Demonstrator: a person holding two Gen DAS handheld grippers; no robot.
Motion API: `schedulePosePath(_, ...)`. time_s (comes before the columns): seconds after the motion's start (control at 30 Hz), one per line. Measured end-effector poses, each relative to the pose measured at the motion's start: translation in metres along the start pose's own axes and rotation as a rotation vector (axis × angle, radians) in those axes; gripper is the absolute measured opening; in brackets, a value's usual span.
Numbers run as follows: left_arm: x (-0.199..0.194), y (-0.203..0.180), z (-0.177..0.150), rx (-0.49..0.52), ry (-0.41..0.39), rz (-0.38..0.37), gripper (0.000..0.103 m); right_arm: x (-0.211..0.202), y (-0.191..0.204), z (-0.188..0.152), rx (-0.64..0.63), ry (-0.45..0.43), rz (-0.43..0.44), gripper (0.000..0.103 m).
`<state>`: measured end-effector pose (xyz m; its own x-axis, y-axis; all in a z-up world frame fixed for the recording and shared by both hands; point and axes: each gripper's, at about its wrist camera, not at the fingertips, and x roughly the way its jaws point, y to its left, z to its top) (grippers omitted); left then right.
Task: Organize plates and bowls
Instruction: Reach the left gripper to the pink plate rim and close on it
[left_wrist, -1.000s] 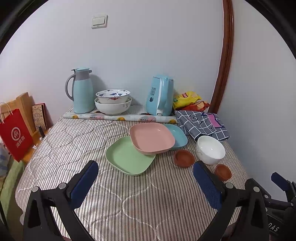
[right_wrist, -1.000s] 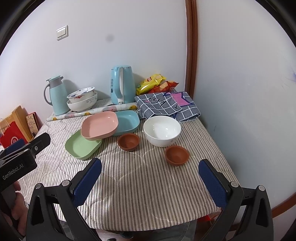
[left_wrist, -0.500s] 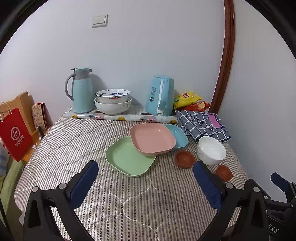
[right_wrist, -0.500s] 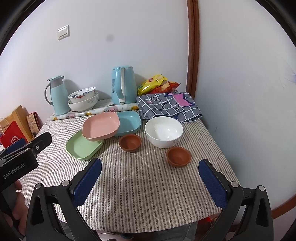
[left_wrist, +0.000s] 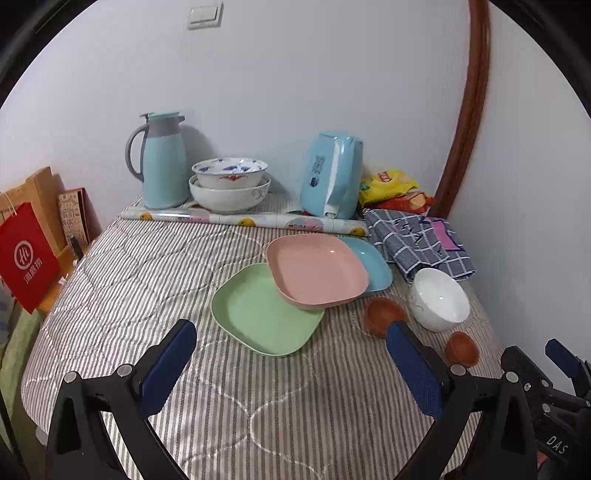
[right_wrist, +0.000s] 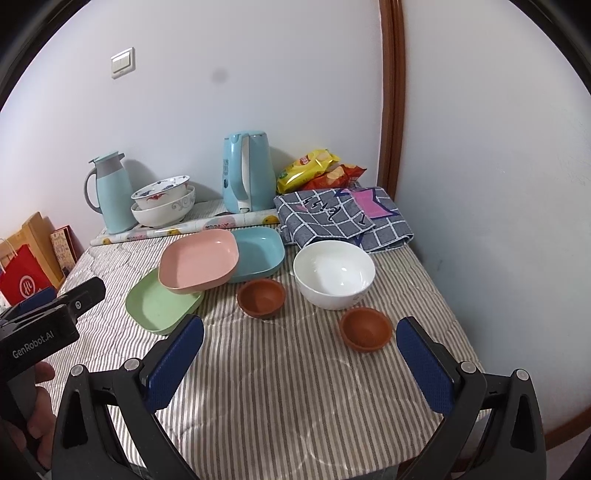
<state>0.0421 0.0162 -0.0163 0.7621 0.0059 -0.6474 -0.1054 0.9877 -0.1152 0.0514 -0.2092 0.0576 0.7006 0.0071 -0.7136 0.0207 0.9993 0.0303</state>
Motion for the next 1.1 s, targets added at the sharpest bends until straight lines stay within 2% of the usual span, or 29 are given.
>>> schedulePosePath(0.17,0.015,0.008,0.003,-0.008,0.019,0.018,0.103,0.02,0.005,0.007,0.007,0.037,0.036,0.102)
schedulePosePath(0.33,0.031,0.016,0.009,-0.026,0.032,0.028,0.103,0.038,0.012,0.015,-0.017,0.054,0.03,0.101)
schedulePosePath(0.5,0.047,0.023,0.018,-0.037,0.042,0.024,0.1,0.055,0.014,0.028,0.013,0.071,0.06,0.101)
schedulePosePath(0.77,0.074,0.032,0.035,-0.041,0.06,0.029,0.097,0.087,0.02,0.051,0.043,0.084,0.077,0.095)
schedulePosePath(0.83,0.083,0.037,0.038,-0.051,0.068,0.025,0.096,0.095,0.023,0.055,0.043,0.09,0.089,0.09)
schedulePosePath(1.0,0.108,0.043,0.047,-0.056,0.095,0.034,0.085,0.12,0.032,0.059,0.026,0.125,0.098,0.083)
schedulePosePath(1.1,0.122,0.042,0.053,-0.042,0.112,0.031,0.077,0.135,0.039,0.062,0.0,0.151,0.09,0.075)
